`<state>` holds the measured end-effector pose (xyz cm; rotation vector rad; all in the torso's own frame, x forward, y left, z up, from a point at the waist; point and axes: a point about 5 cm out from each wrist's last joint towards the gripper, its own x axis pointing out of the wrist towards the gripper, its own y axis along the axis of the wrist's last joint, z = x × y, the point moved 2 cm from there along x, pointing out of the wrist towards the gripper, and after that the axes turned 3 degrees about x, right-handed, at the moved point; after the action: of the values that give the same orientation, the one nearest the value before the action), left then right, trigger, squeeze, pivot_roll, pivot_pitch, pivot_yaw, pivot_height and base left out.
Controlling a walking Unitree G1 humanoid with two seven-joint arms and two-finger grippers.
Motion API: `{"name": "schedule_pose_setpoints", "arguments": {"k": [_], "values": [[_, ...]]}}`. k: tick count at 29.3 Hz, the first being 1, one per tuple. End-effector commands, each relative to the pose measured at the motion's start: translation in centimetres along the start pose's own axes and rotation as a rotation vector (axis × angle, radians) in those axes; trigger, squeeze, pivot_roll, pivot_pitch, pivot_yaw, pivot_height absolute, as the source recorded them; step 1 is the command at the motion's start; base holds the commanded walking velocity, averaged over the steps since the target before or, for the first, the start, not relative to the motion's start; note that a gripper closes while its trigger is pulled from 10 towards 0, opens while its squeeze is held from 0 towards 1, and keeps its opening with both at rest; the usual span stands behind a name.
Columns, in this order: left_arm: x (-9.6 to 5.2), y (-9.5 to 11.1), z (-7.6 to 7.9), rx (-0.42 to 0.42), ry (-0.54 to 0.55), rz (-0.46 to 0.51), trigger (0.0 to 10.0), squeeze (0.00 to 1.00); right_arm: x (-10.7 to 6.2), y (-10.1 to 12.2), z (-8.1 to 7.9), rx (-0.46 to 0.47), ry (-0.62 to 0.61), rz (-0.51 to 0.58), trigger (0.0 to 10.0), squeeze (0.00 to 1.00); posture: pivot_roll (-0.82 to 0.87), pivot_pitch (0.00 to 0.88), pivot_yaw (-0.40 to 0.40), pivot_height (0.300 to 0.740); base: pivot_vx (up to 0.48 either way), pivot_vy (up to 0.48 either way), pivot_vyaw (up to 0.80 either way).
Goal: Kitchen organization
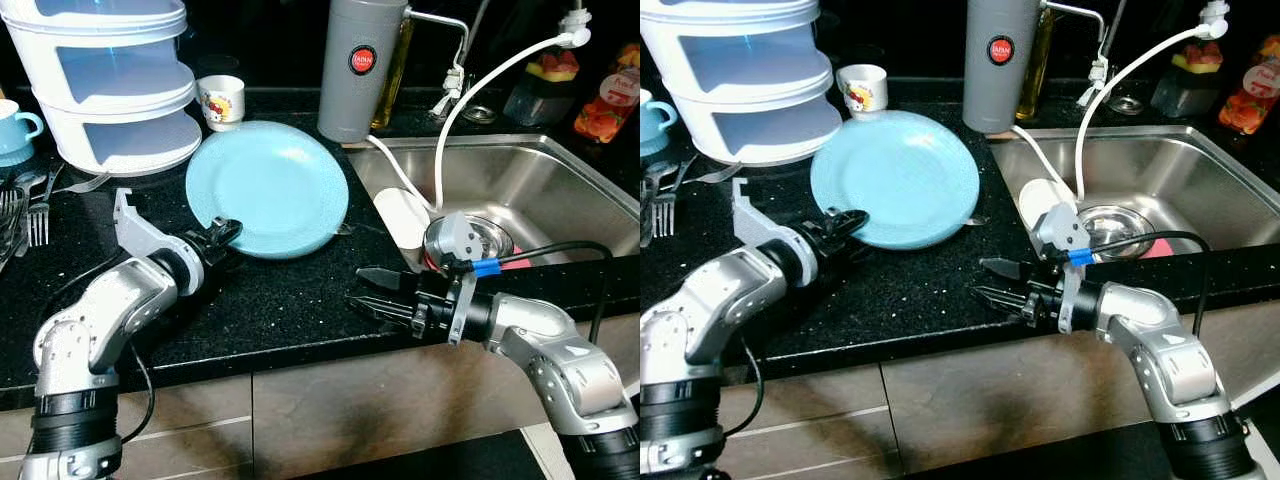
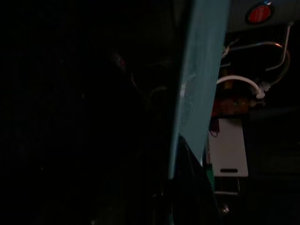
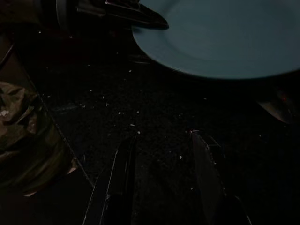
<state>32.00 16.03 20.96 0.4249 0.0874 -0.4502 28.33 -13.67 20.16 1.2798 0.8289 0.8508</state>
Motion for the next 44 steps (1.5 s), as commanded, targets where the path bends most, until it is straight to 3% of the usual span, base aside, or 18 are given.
{"name": "schedule_pose_setpoints", "arguments": {"k": [1,11,14,15,16,17,19,20,21,27,28,30,32,36,37,40,42,44], "values": [[-0.1,0.3,0.5,0.032,-0.008,0.012,0.0,0.00,0.1,0.3,-0.1,-0.003,0.003,0.008,10.0,0.00,0.11,0.000,-0.041,0.740,0.000,0.000,0.00],[-0.8,2.0,4.1,0.199,-0.125,0.114,0.0,0.00,1.1,1.6,1.5,0.024,-0.153,0.162,10.0,0.00,0.12,0.000,-0.033,0.740,0.000,0.000,0.00],[-1.5,2.9,6.6,0.407,-0.172,0.196,0.0,0.00,2.3,1.8,2.2,0.121,-0.244,0.247,10.0,0.00,0.12,0.000,-0.034,0.740,0.000,0.000,0.00],[-1.5,2.9,6.6,0.407,-0.172,0.196,0.0,0.00,2.3,1.8,2.2,0.121,-0.244,0.247,10.0,0.00,0.12,0.000,-0.034,0.740,0.000,0.000,0.00],[-1.7,3.0,7.5,0.462,-0.196,0.218,0.9,0.00,2.9,1.7,1.9,0.153,-0.230,0.255,10.0,0.00,0.13,0.000,-0.034,0.740,0.000,0.000,-0.80],[-1.9,3.1,8.5,0.508,-0.229,0.238,3.5,0.00,3.4,1.7,1.5,0.185,-0.214,0.272,10.0,0.00,0.14,0.000,-0.033,0.740,0.000,0.000,-0.80],[-1.9,3.1,8.5,0.508,-0.229,0.238,3.5,0.00,3.4,1.7,1.5,0.185,-0.214,0.272,10.0,0.00,0.14,0.000,-0.033,0.740,0.000,0.000,-0.80],[-2.2,3.2,9.3,0.562,-0.247,0.264,8.2,0.00,3.9,1.9,1.2,0.207,-0.207,0.300,10.0,0.00,0.14,0.000,-0.030,0.740,0.000,0.000,-0.80],[-2.3,3.4,9.9,0.628,-0.248,0.286,10.0,0.00,4.2,2.2,1.1,0.224,-0.210,0.332,10.0,0.00,0.14,0.000,-0.028,0.740,0.000,0.000,-0.80],[-2.2,3.2,10.8,0.825,-0.249,0.309,10.0,0.00,4.5,2.8,1.9,0.238,-0.247,0.379,10.0,0.00,0.14,0.000,-0.024,0.740,0.000,0.000,-0.80],[-1.6,3.2,11.3,0.952,-0.230,0.334,10.0,0.00,4.2,2.9,2.4,0.240,-0.273,0.390,10.0,0.00,0.14,0.000,-0.020,0.740,0.000,0.000,-0.80],[-1.3,3.3,11.4,1.022,-0.211,0.354,10.0,0.00,4.1,3.0,2.6,0.237,-0.285,0.394,10.0,0.00,0.13,0.000,-0.016,0.740,0.000,0.000,-0.80],[-0.6,3.8,11.6,1.179,-0.156,0.400,10.0,0.00,3.9,3.1,2.8,0.232,-0.302,0.402,10.0,0.00,0.12,0.000,-0.012,0.740,0.000,0.000,-0.80],[1.3,4.0,12.6,1.501,-0.117,0.474,10.0,0.00,3.8,3.0,2.4,0.210,-0.293,0.393,10.0,0.00,0.11,0.000,-0.005,0.740,0.000,0.000,0.00],[1.3,4.0,12.6,1.501,-0.117,0.474,10.0,0.00,3.8,3.0,2.4,0.210,-0.293,0.393,10.0,0.00,0.11,0.000,-0.005,0.740,0.000,0.000,0.00],[3.3,2.8,13.3,1.697,-0.185,0.473,10.0,0.00,4.1,3.2,1.4,0.210,-0.249,0.394,10.0,0.00,0.09,0.000,0.009,0.740,0.000,0.000,0.00],[3.7,2.6,13.3,1.734,-0.200,0.470,10.0,0.00,4.2,3.2,1.1,0.209,-0.239,0.394,10.0,0.00,0.08,0.000,0.021,0.740,0.000,0.000,0.00],[5.6,1.9,12.7,1.827,-0.234,0.429,10.0,0.00,4.0,2.9,0.3,0.197,-0.215,0.375,10.0,0.00,0.05,0.000,0.049,0.740,0.000,0.000,0.00]]}}
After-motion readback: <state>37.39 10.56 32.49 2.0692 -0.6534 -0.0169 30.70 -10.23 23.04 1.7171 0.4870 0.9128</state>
